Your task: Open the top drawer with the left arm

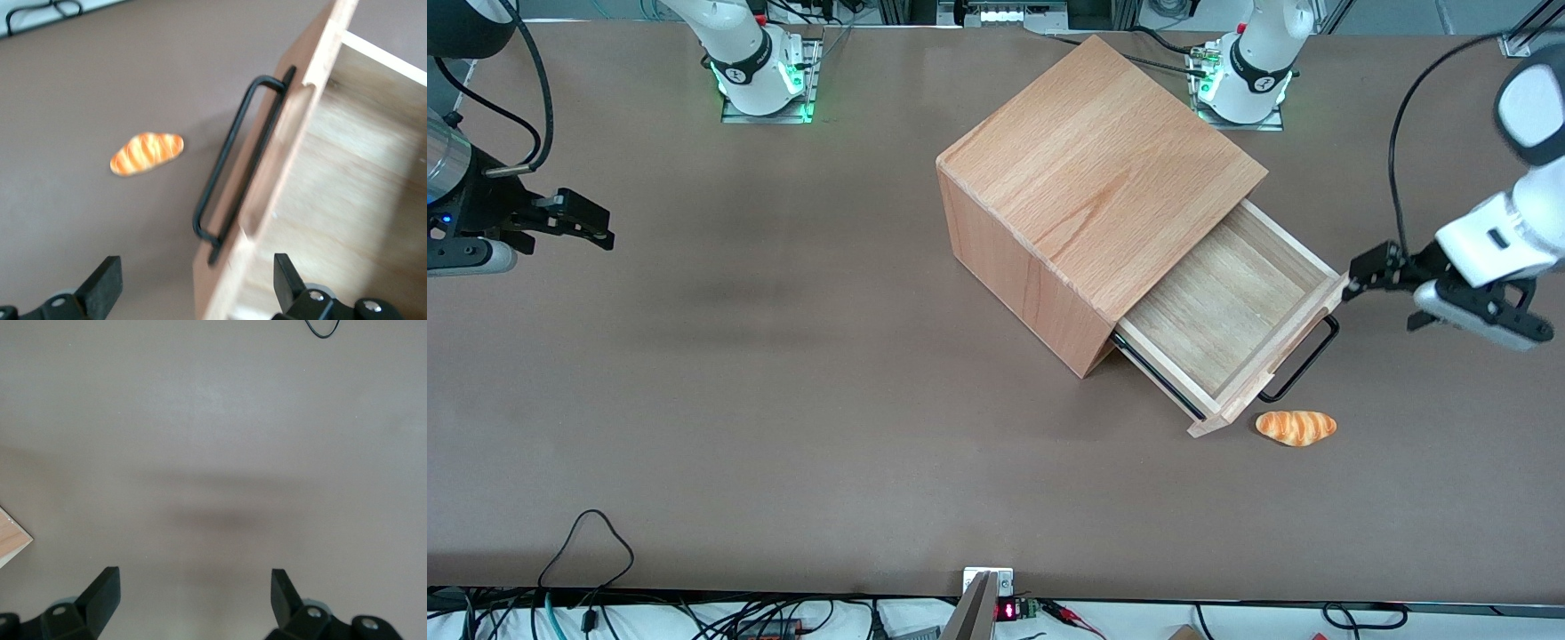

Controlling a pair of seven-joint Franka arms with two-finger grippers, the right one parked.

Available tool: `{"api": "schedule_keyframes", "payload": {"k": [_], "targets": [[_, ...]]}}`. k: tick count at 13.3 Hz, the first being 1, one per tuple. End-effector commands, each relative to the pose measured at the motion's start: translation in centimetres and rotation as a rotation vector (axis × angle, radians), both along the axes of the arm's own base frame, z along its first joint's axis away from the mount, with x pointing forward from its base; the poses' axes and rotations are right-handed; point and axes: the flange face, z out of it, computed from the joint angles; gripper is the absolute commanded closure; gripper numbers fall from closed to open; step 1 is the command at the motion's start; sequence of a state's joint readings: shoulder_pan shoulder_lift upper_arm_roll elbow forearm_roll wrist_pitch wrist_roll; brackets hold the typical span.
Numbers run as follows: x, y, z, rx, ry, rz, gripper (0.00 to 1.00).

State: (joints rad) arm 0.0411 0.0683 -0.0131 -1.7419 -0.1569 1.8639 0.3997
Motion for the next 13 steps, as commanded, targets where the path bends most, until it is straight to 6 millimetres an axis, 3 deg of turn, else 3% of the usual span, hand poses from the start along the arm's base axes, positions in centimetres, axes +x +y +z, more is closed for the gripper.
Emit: {"api": "schedule_keyframes", "payload": {"k": [1, 4, 6, 13], "targets": [[-3.7, 0.6, 3.5, 0.073, 0.065, 0.106, 0.0], [-6.4, 0.8, 5.6, 0.112, 0.107, 0.248, 0.0], [-6.7, 1.3, 6.2, 0.12, 0.104, 0.323, 0.0], [-6.5, 1.5, 5.9, 0.121, 0.106, 0.334, 0.0]]}}
